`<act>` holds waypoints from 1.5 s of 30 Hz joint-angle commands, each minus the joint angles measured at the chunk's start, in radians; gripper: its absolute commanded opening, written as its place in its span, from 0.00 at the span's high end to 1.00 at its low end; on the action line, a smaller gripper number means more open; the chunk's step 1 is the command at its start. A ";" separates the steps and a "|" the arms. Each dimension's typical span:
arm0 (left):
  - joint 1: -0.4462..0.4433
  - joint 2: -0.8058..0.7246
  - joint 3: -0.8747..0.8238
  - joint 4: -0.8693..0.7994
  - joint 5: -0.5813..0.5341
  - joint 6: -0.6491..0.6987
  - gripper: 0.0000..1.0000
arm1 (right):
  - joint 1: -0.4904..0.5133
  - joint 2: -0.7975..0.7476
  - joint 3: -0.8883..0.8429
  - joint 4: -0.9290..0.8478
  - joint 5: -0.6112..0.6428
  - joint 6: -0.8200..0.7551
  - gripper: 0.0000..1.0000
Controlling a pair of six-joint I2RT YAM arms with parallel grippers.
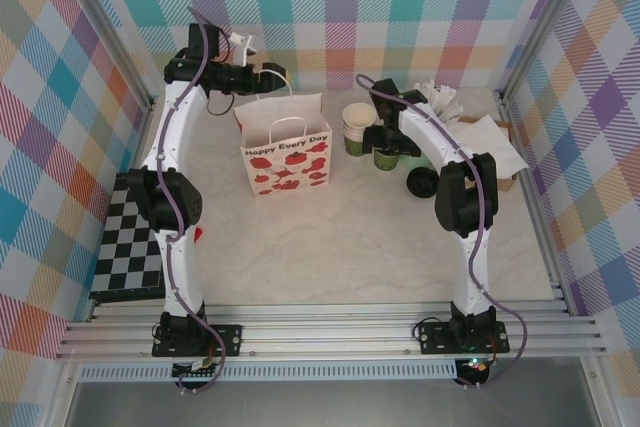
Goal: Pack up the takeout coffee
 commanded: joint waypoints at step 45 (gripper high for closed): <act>0.048 -0.040 0.137 -0.207 -0.418 -0.296 0.00 | 0.093 -0.366 -0.527 0.282 -0.252 -0.225 0.16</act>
